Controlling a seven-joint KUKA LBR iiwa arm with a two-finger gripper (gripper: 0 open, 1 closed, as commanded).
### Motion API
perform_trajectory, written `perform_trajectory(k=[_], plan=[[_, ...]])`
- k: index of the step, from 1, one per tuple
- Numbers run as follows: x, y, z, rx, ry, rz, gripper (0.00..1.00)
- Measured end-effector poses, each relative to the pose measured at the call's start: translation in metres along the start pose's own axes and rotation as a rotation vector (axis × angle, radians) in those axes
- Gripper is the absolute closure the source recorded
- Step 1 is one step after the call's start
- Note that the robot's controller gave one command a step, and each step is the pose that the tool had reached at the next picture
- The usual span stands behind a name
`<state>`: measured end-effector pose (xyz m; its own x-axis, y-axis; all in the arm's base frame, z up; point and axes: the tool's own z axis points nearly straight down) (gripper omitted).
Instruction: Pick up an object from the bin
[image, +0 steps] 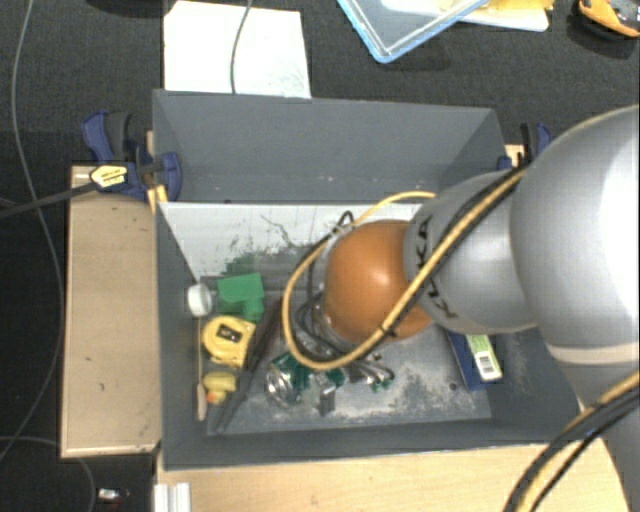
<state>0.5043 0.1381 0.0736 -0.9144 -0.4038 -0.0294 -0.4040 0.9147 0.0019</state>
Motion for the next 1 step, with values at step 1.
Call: perform_trajectory(k=[1], plan=[[-0.0001, 0.0002, 0.0000, 0.000, 0.000, 0.002, 1.00]])
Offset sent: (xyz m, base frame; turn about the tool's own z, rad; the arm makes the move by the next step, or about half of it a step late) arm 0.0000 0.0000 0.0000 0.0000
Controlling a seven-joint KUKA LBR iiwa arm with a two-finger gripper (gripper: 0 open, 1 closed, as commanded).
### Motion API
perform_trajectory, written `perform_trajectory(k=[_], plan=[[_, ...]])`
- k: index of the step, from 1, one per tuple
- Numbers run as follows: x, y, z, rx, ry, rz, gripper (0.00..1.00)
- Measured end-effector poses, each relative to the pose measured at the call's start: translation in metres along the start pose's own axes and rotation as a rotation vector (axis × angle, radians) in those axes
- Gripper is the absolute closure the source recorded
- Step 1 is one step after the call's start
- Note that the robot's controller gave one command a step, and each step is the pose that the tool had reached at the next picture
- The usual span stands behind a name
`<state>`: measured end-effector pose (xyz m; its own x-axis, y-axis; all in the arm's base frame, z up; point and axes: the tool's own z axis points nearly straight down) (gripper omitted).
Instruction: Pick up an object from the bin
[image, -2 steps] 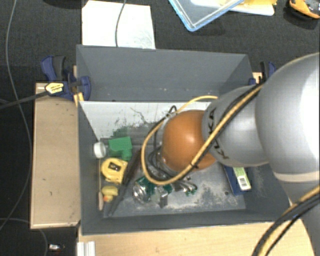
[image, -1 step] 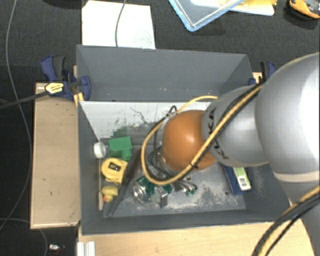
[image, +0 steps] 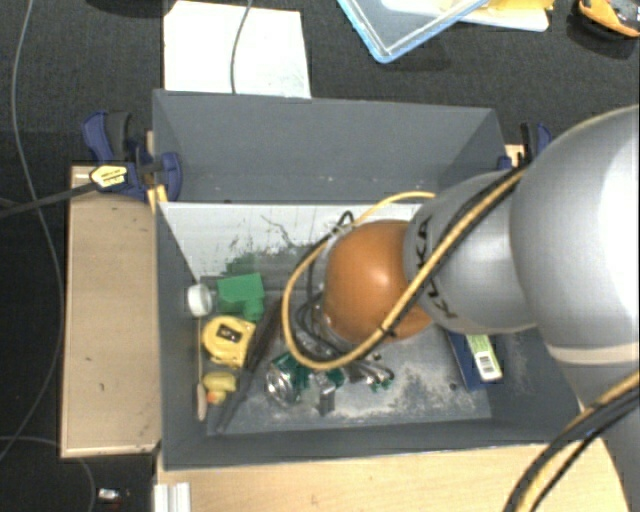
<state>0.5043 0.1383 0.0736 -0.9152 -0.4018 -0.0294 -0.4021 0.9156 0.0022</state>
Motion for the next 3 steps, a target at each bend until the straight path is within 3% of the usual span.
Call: perform_trajectory(k=[3], plan=[[0.0001, 0.0000, 0.0000, 0.000, 0.000, 0.005, 1.00]])
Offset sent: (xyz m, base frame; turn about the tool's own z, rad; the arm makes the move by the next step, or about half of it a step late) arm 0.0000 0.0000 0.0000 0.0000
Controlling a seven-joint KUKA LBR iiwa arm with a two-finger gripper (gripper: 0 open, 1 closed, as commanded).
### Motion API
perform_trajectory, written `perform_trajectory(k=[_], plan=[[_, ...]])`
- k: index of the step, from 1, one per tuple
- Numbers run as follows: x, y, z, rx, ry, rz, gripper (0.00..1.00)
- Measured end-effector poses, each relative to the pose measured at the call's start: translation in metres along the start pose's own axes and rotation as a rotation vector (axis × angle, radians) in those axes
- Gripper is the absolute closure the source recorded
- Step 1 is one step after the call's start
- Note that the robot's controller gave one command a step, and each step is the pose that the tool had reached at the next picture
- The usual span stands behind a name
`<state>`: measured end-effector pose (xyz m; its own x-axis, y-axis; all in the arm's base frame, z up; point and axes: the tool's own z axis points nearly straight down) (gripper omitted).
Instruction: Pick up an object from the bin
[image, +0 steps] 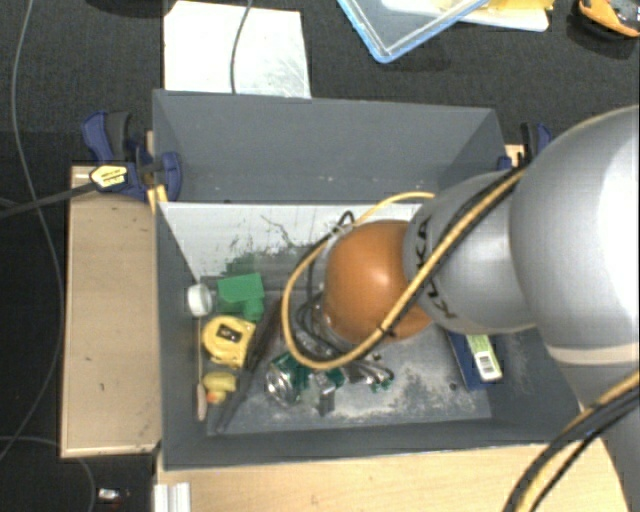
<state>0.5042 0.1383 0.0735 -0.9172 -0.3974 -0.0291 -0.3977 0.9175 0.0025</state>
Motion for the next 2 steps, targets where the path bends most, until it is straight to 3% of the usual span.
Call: perform_trajectory(k=[2], plan=[[0.0000, 0.0000, 0.0000, 0.000, 0.000, 0.001, 1.00]])
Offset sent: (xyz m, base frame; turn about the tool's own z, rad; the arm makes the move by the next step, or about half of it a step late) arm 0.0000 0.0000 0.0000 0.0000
